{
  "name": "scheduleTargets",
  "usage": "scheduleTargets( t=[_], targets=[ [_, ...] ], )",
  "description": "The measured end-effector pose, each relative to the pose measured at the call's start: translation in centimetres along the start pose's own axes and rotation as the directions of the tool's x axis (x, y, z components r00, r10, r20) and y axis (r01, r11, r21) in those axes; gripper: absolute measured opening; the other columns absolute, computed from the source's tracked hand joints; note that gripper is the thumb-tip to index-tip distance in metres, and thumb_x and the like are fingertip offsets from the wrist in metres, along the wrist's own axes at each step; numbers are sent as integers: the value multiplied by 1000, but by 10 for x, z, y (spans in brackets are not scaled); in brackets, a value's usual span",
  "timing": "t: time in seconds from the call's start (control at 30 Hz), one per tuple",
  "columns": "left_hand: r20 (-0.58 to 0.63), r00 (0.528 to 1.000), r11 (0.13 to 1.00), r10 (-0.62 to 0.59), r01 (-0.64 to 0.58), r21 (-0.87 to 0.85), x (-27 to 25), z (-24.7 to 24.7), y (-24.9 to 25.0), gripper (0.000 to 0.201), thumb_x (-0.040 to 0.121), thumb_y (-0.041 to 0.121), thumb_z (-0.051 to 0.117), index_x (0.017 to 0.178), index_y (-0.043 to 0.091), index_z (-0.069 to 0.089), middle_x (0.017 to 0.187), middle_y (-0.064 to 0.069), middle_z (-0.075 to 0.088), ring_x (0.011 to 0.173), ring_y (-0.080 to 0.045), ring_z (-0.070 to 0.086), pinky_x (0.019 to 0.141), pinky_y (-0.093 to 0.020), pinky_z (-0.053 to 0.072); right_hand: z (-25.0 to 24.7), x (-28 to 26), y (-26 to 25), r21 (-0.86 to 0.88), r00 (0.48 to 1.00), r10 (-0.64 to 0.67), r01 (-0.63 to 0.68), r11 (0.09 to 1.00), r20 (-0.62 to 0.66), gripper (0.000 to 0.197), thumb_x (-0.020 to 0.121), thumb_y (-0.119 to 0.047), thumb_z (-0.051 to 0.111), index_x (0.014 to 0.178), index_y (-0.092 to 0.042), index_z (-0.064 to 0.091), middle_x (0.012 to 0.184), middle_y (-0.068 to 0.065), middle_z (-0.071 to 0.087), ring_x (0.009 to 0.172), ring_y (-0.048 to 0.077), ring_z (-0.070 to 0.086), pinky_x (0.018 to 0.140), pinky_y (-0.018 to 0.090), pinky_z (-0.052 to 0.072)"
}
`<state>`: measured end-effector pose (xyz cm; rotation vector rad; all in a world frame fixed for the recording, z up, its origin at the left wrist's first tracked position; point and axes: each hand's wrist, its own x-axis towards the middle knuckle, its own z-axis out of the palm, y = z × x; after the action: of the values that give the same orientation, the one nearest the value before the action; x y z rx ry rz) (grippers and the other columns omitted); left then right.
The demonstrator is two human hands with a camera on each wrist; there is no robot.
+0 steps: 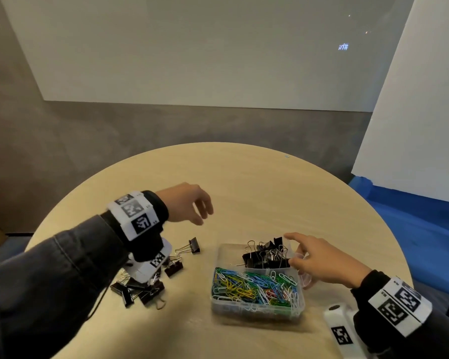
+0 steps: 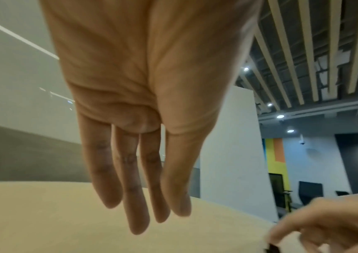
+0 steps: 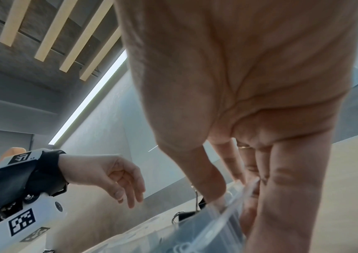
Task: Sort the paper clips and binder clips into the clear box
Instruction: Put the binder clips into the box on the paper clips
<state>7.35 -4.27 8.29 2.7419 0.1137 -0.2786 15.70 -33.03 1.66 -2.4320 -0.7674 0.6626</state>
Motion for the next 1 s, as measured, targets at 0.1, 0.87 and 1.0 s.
scheduleTargets(
  t=[0.1, 0.87, 1.0],
  targets=[
    [51, 991, 987, -127, 121, 108, -10, -5, -31, 39, 81, 19, 74, 118, 21, 61, 113, 6, 63, 98, -13, 61, 85, -27, 47, 0, 1, 0, -81, 1000, -16, 14, 997, -18, 61, 94, -20, 55, 149, -22, 28, 89, -3, 61, 75, 8, 66, 58, 13, 46],
    [-163, 985, 984, 48, -18, 177, 17, 29, -14, 34, 78, 32, 76, 105, 14, 63, 105, -3, 65, 81, -18, 59, 72, -30, 47, 2, 1, -2, -112, 999, -29, 26, 993, -25, 59, 94, -16, 51, 149, -20, 27, 96, 1, 60, 78, 14, 64, 66, 19, 49],
    [-182, 965, 982, 188, -182, 50, 14, 30, 22, 36, 74, 32, 80, 100, 15, 60, 102, -1, 64, 71, -10, 60, 67, -31, 49, 2, 0, -2, -96, 999, -24, 22, 995, -23, 59, 94, -16, 51, 149, -20, 28, 97, 4, 65, 81, 17, 67, 67, 20, 50]
  ],
)
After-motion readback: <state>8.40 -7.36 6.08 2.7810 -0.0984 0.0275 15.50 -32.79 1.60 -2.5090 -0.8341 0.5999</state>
